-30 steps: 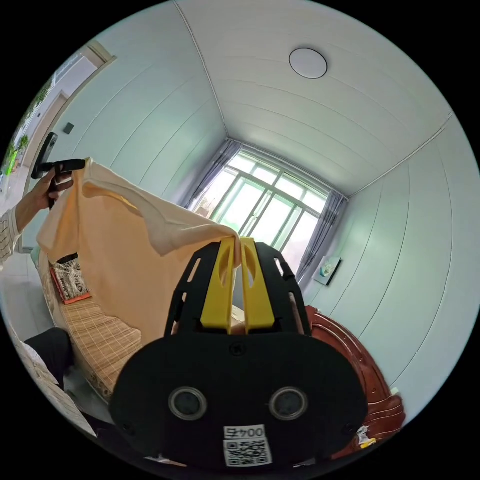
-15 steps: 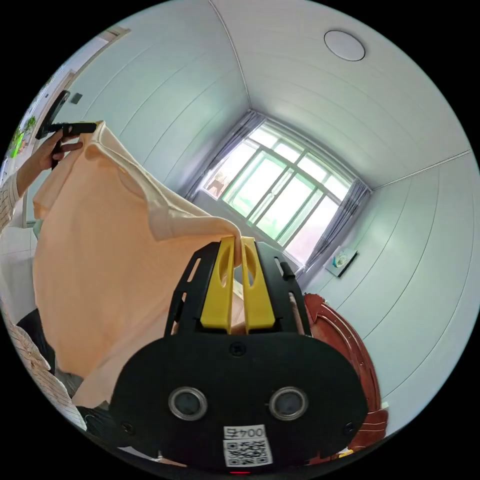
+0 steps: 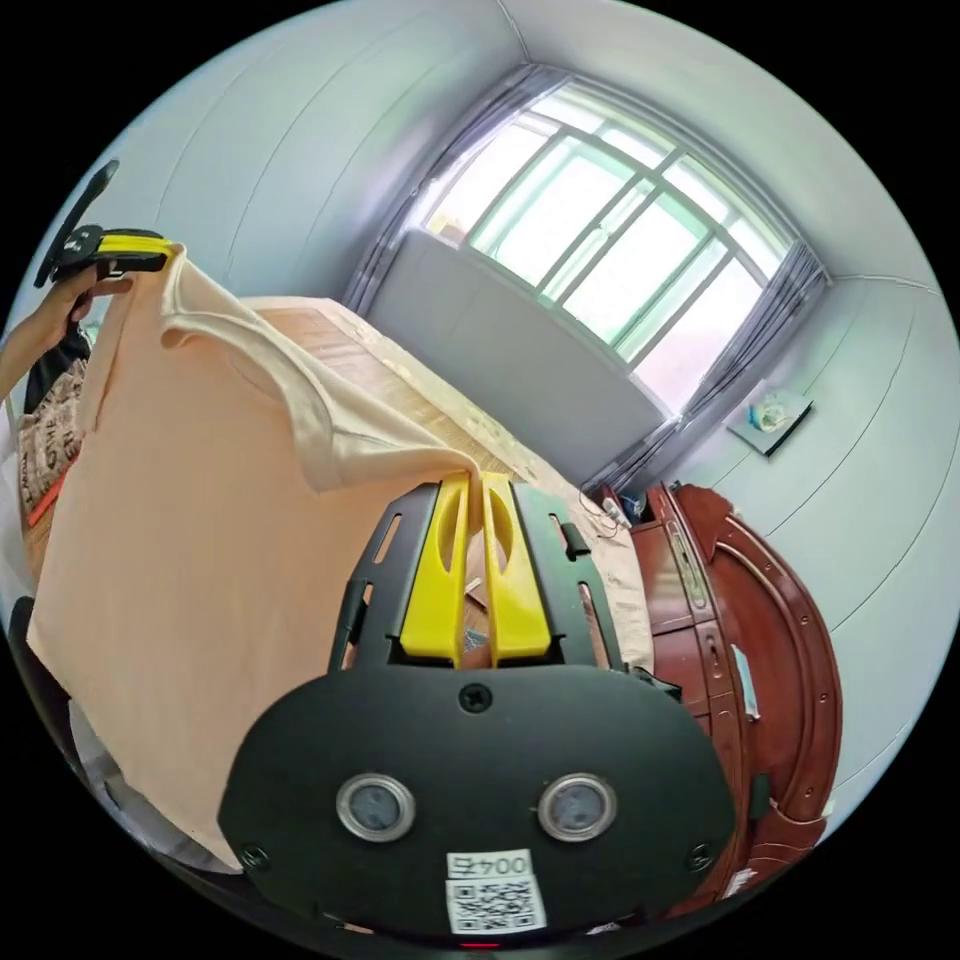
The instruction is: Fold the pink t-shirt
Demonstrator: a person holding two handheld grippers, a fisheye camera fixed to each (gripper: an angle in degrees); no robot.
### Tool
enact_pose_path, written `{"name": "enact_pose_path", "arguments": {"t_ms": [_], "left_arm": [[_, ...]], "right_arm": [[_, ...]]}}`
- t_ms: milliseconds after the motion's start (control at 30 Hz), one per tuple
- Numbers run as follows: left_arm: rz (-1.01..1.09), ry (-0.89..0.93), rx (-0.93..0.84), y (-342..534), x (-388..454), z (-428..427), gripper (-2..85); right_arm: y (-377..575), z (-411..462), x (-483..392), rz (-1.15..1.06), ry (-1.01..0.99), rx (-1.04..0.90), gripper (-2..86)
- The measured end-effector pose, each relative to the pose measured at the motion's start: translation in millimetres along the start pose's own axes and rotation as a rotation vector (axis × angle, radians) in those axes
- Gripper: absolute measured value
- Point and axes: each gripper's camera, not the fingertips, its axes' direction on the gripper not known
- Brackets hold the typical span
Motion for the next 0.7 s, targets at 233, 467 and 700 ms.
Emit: {"name": "enact_pose_path", "arguments": {"t_ms": [233,467,700], "left_arm": [[-0.068,0.037,-0.204,43,17,237,0.6],[-0.497,0.350,-0.204,105,-55,351,1.4],[-0.776,0.508,-0.199,163,-165,364,4.1]], "right_arm": [[13,224,-50,-0.015,0.017,-0.184,2.7],[43,352,-26,0.224,0.003,-0.354,6.0],[109,324,63,0.413,-0.299,-0.318,6.4]]}}
